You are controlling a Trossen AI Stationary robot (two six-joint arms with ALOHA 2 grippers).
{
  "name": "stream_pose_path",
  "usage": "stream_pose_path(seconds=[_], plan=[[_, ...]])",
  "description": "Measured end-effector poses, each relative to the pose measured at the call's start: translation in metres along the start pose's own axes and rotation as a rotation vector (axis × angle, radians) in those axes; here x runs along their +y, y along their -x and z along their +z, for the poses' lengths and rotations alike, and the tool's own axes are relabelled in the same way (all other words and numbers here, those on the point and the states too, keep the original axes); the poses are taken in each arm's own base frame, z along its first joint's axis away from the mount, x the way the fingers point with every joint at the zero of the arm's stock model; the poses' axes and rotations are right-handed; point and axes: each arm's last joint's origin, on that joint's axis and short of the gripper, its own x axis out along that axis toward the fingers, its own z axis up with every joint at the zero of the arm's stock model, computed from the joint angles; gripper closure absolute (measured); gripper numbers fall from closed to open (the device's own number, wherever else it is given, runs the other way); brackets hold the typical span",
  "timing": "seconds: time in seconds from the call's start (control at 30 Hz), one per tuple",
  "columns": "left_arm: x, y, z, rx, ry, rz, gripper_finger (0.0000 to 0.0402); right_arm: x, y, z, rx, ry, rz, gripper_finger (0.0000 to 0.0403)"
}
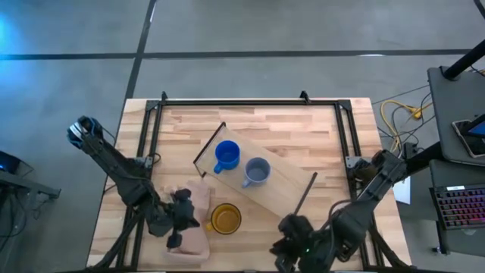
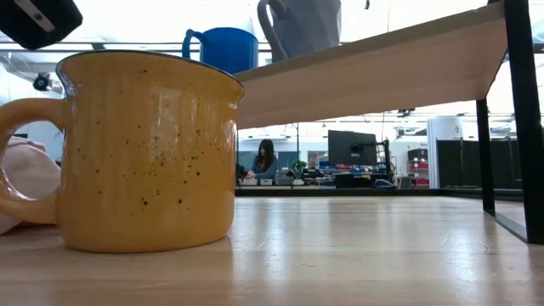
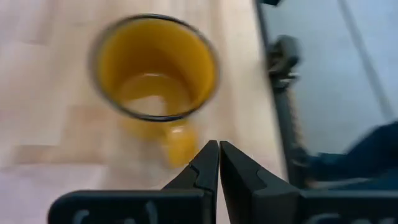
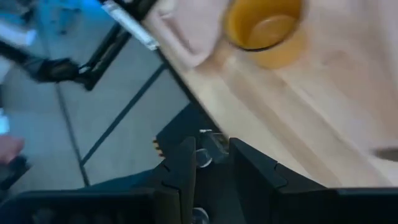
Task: Stack small to large cups/mugs on shelf
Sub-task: Put the yellow mug on the shelf
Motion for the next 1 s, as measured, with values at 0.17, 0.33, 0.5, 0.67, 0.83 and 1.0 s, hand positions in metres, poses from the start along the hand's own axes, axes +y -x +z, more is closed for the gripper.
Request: stream_pose_path(seconds=[0.17, 0.33, 0.5, 0.67, 0.83, 1.0], plan=[[0.011, 0.004, -0.007, 0.037, -0.056, 0.100, 0.0402, -0.009, -0.023, 0.002, -0.020, -0.026, 0.000, 0.0312], [0.022, 0.012, -0.015, 0.018, -0.056, 0.088, 0.0402, -0.014, -0.036, 0.018, -0.053, -0.077, -0.001, 0.0312], [0.035, 0.029, -0.019, -0.107, -0.007, 0.014, 0.0402, -0.014, -0.041, 0.038, -0.099, -0.056, 0.018, 0.0324], [0.044, 0.059, -0.009, -0.279, -0.019, -0.009, 0.0402, -0.004, -0.024, 0.061, -0.145, -0.026, 0.030, 0.0341], [0.058, 0.067, -0.018, -0.302, -0.029, -0.022, 0.0402, -0.009, -0.014, 0.070, -0.136, -0.061, -0.039, 0.0345], [0.063, 0.056, -0.035, -0.220, 0.002, -0.140, 0.0402, -0.009, -0.013, 0.061, -0.120, -0.211, -0.043, 0.0347]])
